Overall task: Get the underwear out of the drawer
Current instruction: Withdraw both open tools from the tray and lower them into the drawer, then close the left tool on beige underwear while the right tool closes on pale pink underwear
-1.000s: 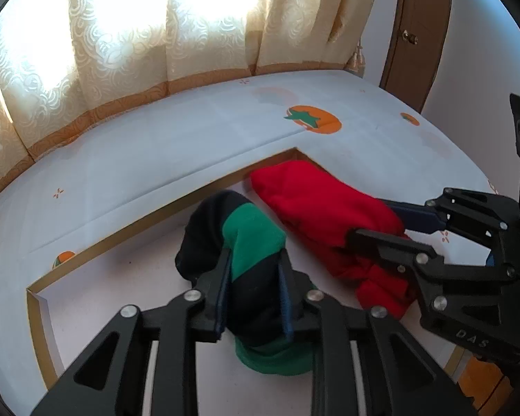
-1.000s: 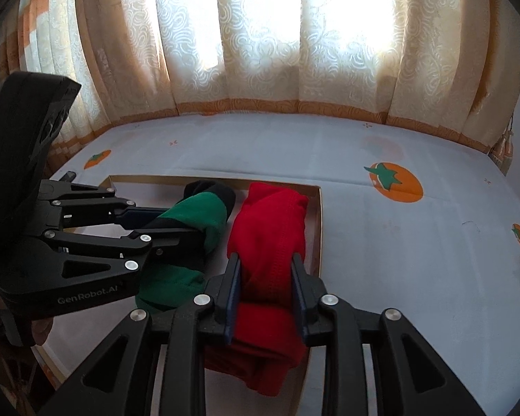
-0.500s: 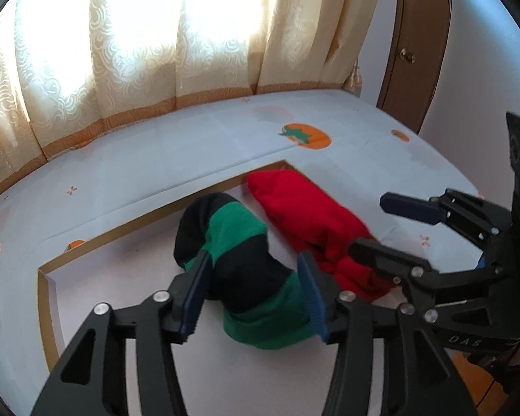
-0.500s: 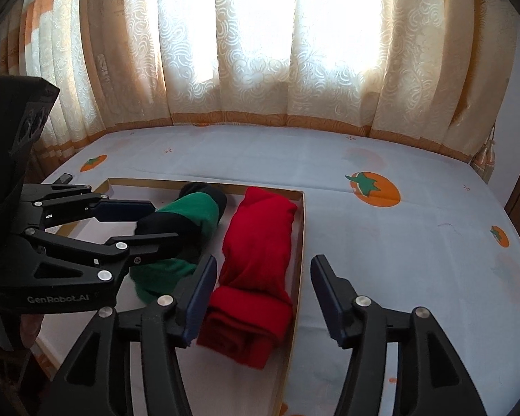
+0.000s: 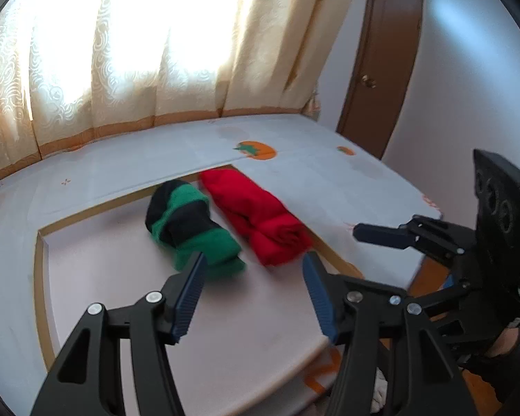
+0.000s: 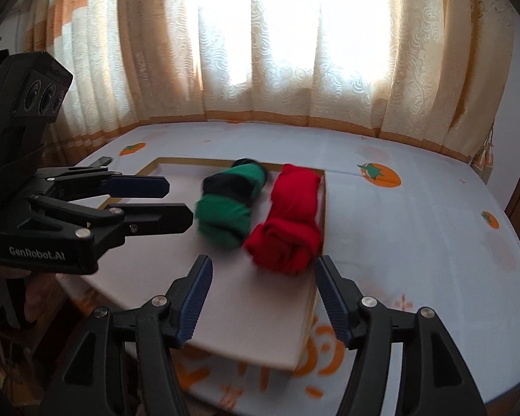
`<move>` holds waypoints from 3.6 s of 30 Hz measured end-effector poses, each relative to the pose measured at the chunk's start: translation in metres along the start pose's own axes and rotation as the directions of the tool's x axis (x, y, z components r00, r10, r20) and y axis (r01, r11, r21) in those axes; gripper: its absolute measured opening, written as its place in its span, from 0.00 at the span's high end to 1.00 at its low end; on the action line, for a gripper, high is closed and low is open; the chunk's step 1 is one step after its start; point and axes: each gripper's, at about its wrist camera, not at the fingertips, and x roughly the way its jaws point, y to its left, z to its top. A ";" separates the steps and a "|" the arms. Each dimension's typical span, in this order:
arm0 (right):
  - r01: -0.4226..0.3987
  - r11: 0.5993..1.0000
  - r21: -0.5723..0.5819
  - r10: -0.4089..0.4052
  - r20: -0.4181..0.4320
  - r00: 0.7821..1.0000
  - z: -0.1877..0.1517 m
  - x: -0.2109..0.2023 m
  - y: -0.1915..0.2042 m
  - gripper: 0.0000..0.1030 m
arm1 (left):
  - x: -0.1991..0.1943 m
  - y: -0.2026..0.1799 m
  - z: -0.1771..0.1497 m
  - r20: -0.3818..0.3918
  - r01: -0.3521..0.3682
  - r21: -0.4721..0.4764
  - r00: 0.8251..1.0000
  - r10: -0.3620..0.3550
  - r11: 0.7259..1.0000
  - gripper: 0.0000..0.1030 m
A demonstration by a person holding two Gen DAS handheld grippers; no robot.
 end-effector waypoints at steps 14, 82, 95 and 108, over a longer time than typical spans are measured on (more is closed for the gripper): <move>-0.024 0.999 -0.047 0.025 0.019 0.999 -0.084 -0.057 0.044 0.36 | -0.052 -0.029 -0.084 0.040 0.044 0.013 0.998 -0.044 0.999 0.40; 0.059 0.894 -0.444 -0.294 -0.483 0.825 -0.202 0.038 0.074 0.52 | 0.075 -0.073 -0.191 -0.426 -0.066 0.211 0.892 0.153 0.975 0.30; 0.062 0.892 -0.448 -0.299 -0.480 0.825 -0.203 0.037 0.076 0.52 | 0.114 -0.088 -0.186 -0.479 -0.025 0.250 0.866 0.146 0.968 0.32; 0.062 0.893 -0.446 -0.297 -0.478 0.827 -0.202 0.037 0.076 0.52 | 0.131 -0.097 -0.189 -0.536 0.049 0.197 0.842 0.066 0.979 0.73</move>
